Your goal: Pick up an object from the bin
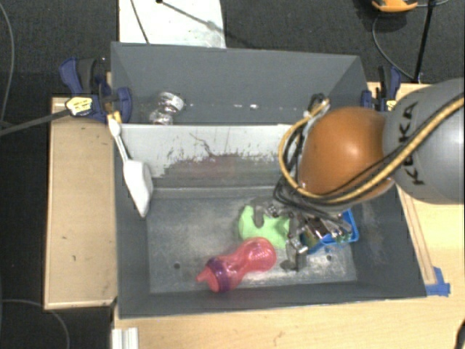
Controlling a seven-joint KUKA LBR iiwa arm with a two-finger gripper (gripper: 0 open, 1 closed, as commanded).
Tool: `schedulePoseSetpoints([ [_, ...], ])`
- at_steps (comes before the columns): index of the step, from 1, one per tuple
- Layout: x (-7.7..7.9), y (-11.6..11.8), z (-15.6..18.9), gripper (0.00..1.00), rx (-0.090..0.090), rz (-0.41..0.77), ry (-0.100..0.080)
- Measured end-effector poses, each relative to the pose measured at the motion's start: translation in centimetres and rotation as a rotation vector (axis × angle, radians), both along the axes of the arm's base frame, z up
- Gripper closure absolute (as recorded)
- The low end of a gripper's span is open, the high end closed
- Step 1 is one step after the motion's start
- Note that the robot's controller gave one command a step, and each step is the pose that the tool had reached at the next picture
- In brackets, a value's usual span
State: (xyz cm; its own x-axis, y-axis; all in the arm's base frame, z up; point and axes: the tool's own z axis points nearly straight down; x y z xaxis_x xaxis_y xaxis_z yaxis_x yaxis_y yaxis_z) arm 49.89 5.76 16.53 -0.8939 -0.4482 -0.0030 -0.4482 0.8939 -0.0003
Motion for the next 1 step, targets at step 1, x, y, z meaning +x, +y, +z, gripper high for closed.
schedulePoseSetpoints([
  [1, -0.99, 0.35, -1.28, 0.0, -0.001, 0.071, 0.002],
])
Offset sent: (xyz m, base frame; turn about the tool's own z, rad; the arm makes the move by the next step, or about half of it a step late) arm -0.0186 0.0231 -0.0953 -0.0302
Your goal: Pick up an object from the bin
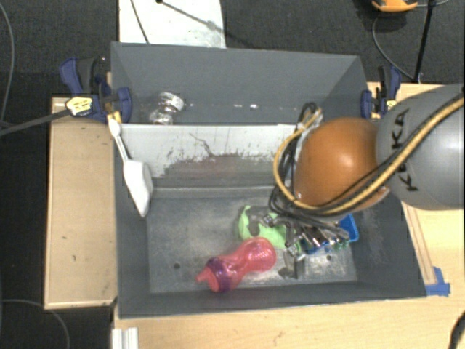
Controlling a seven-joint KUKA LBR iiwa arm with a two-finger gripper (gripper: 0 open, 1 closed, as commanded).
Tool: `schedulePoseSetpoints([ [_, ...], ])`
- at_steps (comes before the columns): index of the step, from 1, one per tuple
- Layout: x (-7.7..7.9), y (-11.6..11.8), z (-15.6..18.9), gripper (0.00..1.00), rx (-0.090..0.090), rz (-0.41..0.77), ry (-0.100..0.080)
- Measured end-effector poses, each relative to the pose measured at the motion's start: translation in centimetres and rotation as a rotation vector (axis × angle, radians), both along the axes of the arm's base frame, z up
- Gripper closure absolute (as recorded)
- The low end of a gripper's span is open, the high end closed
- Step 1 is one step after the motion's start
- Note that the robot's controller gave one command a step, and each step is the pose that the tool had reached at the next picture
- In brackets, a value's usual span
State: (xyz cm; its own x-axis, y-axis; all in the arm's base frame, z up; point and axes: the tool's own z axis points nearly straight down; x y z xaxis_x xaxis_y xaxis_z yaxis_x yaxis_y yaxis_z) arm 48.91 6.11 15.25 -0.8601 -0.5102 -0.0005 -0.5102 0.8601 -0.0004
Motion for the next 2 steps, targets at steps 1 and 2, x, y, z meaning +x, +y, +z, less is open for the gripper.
schedulePoseSetpoints([
  [1, -0.56, 1.81, -7.89, 0.0, 0.002, -0.04, -0.007],
  [2, -0.37, 2.49, -8.66, 1.0, 0.002, 0.007, -0.003],
])
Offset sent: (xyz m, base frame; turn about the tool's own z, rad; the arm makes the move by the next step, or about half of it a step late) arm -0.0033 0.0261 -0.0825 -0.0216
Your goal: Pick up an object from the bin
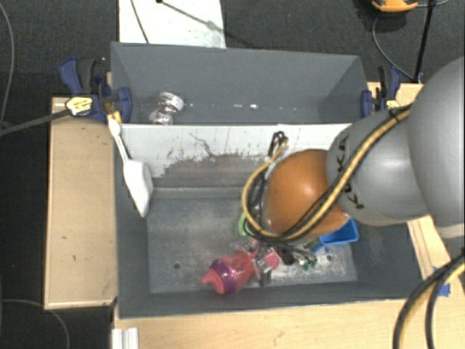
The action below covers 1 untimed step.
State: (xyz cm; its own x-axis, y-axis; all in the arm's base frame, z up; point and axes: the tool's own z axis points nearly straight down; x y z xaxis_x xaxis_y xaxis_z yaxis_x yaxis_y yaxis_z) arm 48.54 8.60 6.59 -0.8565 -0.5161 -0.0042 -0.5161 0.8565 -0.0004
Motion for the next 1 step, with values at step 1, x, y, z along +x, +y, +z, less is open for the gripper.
schedulePoseSetpoints([
  [1, 0.08, 0.07, 0.26, 1.0, 0.001, 0.004, -0.002],
])
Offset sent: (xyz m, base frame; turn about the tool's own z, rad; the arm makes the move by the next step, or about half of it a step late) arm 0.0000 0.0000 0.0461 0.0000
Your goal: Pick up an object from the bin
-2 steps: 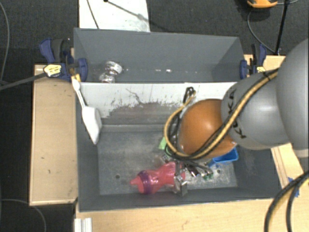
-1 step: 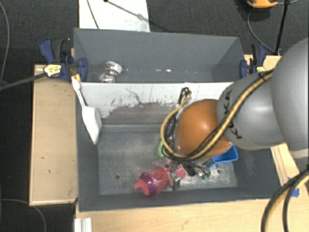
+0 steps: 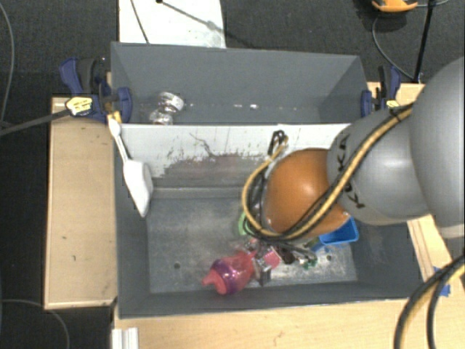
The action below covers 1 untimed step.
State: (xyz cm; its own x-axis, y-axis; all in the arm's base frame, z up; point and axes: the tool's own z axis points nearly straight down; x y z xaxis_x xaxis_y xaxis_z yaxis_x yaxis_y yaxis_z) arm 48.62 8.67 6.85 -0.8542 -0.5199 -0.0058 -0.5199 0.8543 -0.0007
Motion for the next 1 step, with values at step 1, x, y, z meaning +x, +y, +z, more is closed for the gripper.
schedulePoseSetpoints([
  [1, -0.14, -0.01, 0.6, 1.0, -0.001, 0.002, 0.006],
])
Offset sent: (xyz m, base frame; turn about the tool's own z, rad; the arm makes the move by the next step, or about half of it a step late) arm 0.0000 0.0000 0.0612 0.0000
